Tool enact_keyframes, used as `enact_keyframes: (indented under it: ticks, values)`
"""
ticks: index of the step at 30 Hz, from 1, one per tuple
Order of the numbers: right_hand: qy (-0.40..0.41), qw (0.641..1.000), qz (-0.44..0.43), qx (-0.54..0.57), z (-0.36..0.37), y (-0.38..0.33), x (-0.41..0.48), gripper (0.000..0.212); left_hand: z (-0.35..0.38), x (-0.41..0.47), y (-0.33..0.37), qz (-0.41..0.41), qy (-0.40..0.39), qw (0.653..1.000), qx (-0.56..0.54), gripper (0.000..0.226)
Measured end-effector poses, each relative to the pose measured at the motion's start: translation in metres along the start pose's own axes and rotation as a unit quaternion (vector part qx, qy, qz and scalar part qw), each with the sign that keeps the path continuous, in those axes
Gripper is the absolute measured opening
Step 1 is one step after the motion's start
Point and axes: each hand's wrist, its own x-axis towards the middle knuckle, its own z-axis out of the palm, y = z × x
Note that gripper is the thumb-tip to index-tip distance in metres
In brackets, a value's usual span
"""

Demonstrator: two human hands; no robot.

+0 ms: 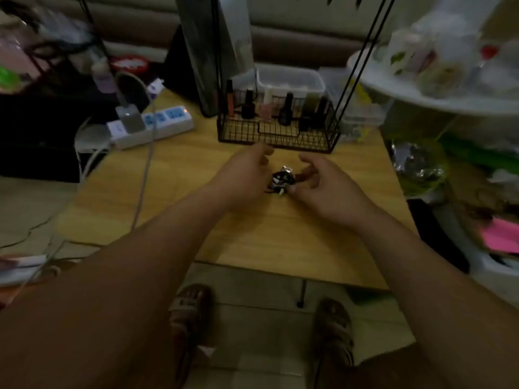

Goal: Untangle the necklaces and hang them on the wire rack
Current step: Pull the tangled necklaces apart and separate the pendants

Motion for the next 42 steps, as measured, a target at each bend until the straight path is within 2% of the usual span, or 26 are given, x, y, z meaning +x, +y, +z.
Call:
enact_keyframes:
  ticks: [3,7,12,19,23,27,31,34,38,42]
  values:
    - [-0.005,0.998,-0.050,-0.027,0.005,0.001,0.017,0.077,-0.003,0.020,-0.006,-0.001,-0.025,1.000,0.005,0.045]
    - [-0.048,0.991,-0.081,-0.095,0.002,-0.003,0.030,0.061,-0.004,0.019,-0.011,0.001,-0.046,0.999,-0.005,0.049]
    - [0.003,0.993,-0.088,-0.077,0.008,-0.001,0.032,0.052,-0.002,0.006,-0.007,0.006,-0.019,1.000,0.017,0.054]
    - [0.020,0.995,-0.084,-0.059,0.014,0.000,0.019,0.066,-0.007,-0.016,-0.011,-0.013,0.004,1.000,0.000,0.050]
    - [0.030,0.994,-0.092,-0.048,0.020,-0.002,0.006,0.059,-0.015,-0.018,-0.005,-0.026,-0.021,0.999,0.017,0.052]
    - [0.040,0.993,-0.102,-0.038,0.025,-0.004,-0.008,0.043,-0.015,-0.023,-0.002,0.014,-0.065,0.996,0.062,0.062]
    - [0.078,0.989,-0.120,-0.027,0.028,0.000,-0.015,0.023,-0.006,-0.024,-0.009,0.070,-0.067,0.991,0.096,0.042]
    - [0.063,0.993,-0.102,0.011,0.022,-0.001,-0.010,0.008,-0.010,-0.018,-0.008,0.069,-0.071,0.991,0.094,0.020]
    - [0.016,0.990,-0.035,0.137,0.014,-0.007,-0.003,0.002,-0.018,-0.009,-0.007,0.035,-0.078,0.996,-0.007,0.004]
    - [-0.010,0.974,0.009,0.227,0.008,-0.011,0.003,0.002,-0.019,-0.002,-0.007,0.000,-0.093,0.991,-0.094,0.003]
